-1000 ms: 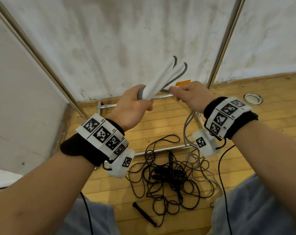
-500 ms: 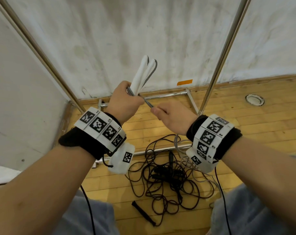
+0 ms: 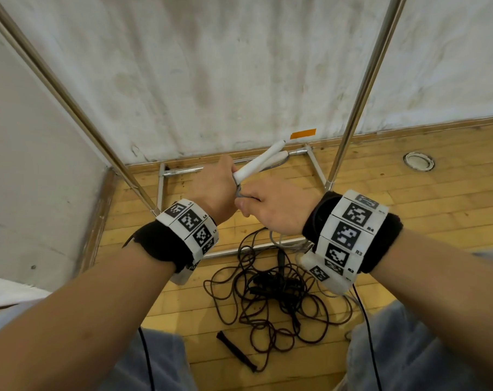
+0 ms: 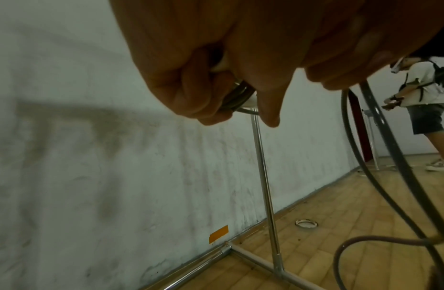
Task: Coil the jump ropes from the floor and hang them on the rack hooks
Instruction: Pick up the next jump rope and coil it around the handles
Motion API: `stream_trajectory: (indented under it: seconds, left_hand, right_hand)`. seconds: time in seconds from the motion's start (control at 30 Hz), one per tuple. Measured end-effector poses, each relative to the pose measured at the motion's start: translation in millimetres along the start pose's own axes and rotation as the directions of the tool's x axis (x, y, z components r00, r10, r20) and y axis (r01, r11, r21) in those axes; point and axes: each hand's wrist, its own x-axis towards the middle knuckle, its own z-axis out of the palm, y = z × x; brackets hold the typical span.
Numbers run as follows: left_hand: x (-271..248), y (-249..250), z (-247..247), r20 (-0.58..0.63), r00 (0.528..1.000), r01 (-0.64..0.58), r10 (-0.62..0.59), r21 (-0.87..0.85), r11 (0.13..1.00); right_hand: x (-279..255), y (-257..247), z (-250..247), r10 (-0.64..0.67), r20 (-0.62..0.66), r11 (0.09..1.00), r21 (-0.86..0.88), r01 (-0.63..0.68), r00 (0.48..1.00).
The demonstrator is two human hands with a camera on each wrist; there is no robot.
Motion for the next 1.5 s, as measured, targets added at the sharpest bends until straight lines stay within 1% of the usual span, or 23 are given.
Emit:
stream_trajectory:
  seconds: [0.07,0.13,0.23,0.3,0.37,0.4,0.47,0.53,0.6,0.67,0.73,0.83,0.87,0.9,0.93,0.97,1.03,1.07,1.17,1.23,1.33,1.4,1.5]
  left_hand:
    - [1,-1,1,0.017,1.000,-0.012,0.012,0.010,1.000]
    - [3,-4,3,0.028,1.000,0.006,-0.007,0.033,0.999]
    - [6,-9,4,-0.014,0.998,0.055,-0.054,0.091,0.994]
    - [8,-14,0,-0.042,0.998,0.046,-0.041,0.125,0.991]
    - [8,-18,-4,-0.032,0.999,0.035,-0.029,0.177,0.984]
    - [6,-18,-6,-0.021,1.000,0.027,-0.023,0.213,0.977]
    - [2,-15,-6,0.016,1.000,-0.016,0.012,0.287,0.958]
    - [-5,-8,-2,0.065,0.995,-0.090,0.074,0.301,0.950]
    - [-12,-2,3,0.117,0.976,-0.209,0.183,0.275,0.938]
    - [-18,1,3,0.130,0.944,-0.325,0.303,0.225,0.918]
    - [-21,2,-4,0.102,0.924,-0.379,0.368,0.119,0.918]
    - [-24,4,-18,0.028,0.915,-0.401,0.402,-0.047,0.915]
    - [-25,6,-22,0.001,0.916,-0.399,0.402,-0.105,0.911]
    - [-26,9,-26,-0.028,0.920,-0.389,0.390,-0.166,0.906]
    - [-27,12,-28,-0.064,0.928,-0.371,0.366,-0.221,0.902]
    - [-27,14,-30,-0.100,0.939,-0.343,0.328,-0.270,0.900]
    - [-26,18,-32,-0.160,0.956,-0.289,0.245,-0.369,0.883]
    - [-25,20,-33,-0.191,0.959,-0.273,0.209,-0.418,0.866]
    - [-21,24,-36,-0.259,0.961,-0.221,0.092,-0.530,0.819]
    - [-16,23,-38,-0.272,0.962,-0.183,0.031,-0.554,0.812]
    - [-8,18,-40,-0.281,0.960,-0.170,0.014,-0.539,0.825]
    - [-5,12,-39,-0.255,0.967,-0.135,0.004,-0.500,0.856]
    - [0,2,-36,-0.217,0.976,-0.093,-0.003,-0.429,0.898]
  right_hand:
    - [0,-2,2,-0.005,-0.001,1.000,0.023,0.005,1.000]
    - [-1,-4,5,-0.007,-0.005,0.999,0.044,0.007,1.000]
    - [-3,-2,2,-0.007,-0.092,0.997,0.082,0.015,0.996]
    - [-4,3,-5,-0.001,-0.163,0.992,0.122,0.021,0.987]
    - [-4,10,-14,0.005,-0.196,0.987,0.158,0.027,0.981]
    - [-4,14,-18,0.008,-0.211,0.989,0.147,0.024,0.977]
    - [-2,20,-25,0.004,-0.275,0.998,0.059,0.013,0.961]
    - [2,24,-30,-0.013,-0.348,0.999,-0.045,-0.003,0.937]
    - [6,28,-36,0.002,-0.389,0.994,-0.100,-0.045,0.921]
    - [6,35,-44,0.056,-0.400,0.991,-0.085,-0.098,0.915]
    - [5,43,-53,0.114,-0.378,0.992,-0.004,-0.125,0.919]
    - [3,52,-63,0.169,-0.298,0.974,0.198,-0.112,0.939]
    - [3,55,-63,0.171,-0.254,0.971,0.209,-0.118,0.952]
    - [3,57,-61,0.176,-0.231,0.974,0.179,-0.136,0.957]
    - [4,58,-58,0.191,-0.232,0.977,0.141,-0.161,0.954]
    - [5,56,-52,0.208,-0.241,0.974,0.144,-0.177,0.948]
    - [10,50,-36,0.186,-0.253,0.961,0.248,-0.122,0.950]
    - [12,46,-28,0.165,-0.266,0.952,0.295,-0.083,0.950]
    - [16,33,-7,0.133,-0.263,0.925,0.380,-0.024,0.956]
    - [17,27,2,0.113,-0.293,0.919,0.394,0.012,0.949]
    - [17,19,12,0.067,-0.321,0.968,0.249,0.016,0.945]
    - [16,17,18,0.062,-0.316,0.987,0.163,-0.010,0.947]
    - [15,21,20,0.116,-0.253,0.985,0.151,-0.079,0.960]
